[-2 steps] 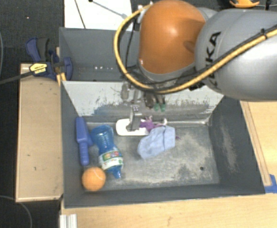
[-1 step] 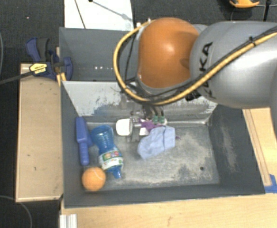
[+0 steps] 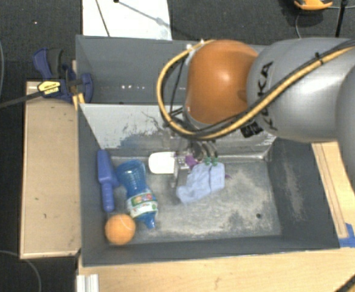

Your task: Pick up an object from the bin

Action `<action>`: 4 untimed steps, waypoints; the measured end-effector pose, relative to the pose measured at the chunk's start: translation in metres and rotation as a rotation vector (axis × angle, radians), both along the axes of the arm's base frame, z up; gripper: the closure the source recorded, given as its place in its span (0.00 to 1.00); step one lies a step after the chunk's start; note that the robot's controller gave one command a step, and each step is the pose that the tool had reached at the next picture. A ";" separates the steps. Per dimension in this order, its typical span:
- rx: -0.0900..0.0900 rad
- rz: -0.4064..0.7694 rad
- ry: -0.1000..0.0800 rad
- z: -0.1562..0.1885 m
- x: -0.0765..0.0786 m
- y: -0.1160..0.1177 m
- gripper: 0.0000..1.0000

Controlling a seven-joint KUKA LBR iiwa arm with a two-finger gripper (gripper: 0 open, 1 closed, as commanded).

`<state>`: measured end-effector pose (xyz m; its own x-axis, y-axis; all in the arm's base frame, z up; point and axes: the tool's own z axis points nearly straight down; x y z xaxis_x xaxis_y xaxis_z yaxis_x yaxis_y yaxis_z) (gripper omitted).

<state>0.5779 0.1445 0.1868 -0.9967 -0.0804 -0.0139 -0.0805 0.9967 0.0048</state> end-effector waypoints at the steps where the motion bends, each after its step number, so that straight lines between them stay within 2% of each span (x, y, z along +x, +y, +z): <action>1: -0.004 0.107 0.010 0.015 -0.022 -0.034 0.00; 2: -0.003 0.141 0.004 0.027 -0.024 -0.041 0.00; 3: -0.003 0.250 0.006 -0.050 -0.007 0.009 1.00; 4: -0.003 0.248 0.006 -0.050 -0.007 0.009 0.00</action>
Offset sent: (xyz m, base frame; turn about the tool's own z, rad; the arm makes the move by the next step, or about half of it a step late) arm -0.0228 -0.0907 -0.0420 -0.2311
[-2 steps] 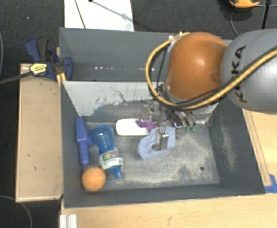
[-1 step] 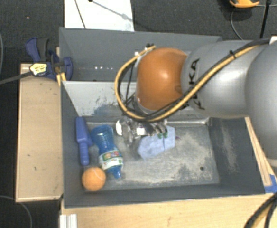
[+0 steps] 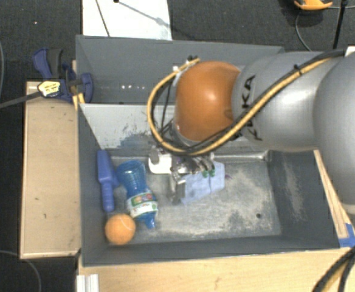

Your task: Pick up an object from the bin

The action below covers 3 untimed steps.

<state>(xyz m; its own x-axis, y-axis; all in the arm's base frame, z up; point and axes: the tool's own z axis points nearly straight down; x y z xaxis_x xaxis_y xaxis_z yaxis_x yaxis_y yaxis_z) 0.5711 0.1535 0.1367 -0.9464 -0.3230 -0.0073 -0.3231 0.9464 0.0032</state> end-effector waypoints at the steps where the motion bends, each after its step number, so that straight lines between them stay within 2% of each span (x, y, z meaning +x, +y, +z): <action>1: 0.000 -0.001 0.000 0.000 0.000 0.000 0.00; 2: 0.001 0.067 0.000 0.004 -0.010 -0.011 0.00; 3: -0.002 0.188 0.002 0.026 -0.024 -0.047 0.00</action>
Offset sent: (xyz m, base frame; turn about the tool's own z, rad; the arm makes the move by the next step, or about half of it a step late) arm -0.0496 -0.0813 0.0286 -0.3086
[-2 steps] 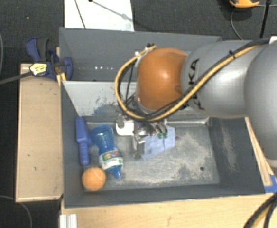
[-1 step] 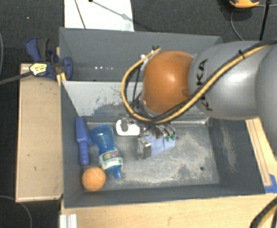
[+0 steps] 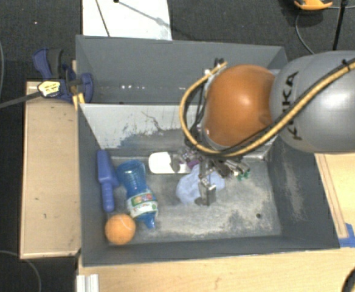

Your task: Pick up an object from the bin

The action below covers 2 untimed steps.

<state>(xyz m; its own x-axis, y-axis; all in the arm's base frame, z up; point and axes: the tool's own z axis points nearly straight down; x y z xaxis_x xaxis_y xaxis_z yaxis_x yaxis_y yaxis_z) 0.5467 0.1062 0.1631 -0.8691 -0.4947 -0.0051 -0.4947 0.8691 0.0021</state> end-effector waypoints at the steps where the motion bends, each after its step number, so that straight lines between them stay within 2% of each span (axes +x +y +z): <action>1: 0.002 -0.043 -0.003 0.004 -0.003 -0.028 0.00; 2: 0.001 0.074 -0.006 -0.020 -0.016 -0.046 0.00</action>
Offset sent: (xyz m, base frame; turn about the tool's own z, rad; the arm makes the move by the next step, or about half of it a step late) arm -0.0257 -0.0551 -0.0349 -0.0600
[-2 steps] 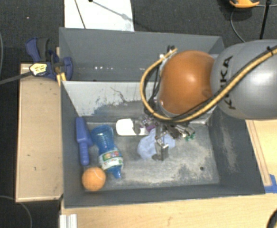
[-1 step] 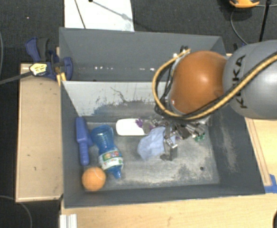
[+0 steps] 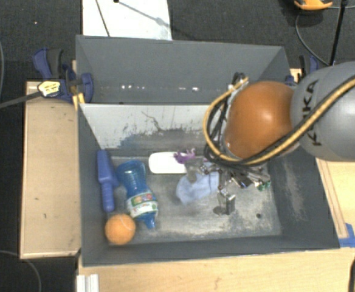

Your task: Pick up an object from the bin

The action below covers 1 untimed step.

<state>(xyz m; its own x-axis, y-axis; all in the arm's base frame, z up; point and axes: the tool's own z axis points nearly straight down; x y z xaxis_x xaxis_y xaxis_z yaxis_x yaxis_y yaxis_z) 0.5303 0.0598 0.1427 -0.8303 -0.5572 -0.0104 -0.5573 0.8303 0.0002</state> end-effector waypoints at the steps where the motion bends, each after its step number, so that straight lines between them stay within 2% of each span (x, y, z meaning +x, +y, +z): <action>1: 0.000 0.000 0.001 -0.027 0.006 -0.011 0.00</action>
Offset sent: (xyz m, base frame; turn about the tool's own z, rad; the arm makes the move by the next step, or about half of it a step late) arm 0.0230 0.0027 -0.0676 -0.2701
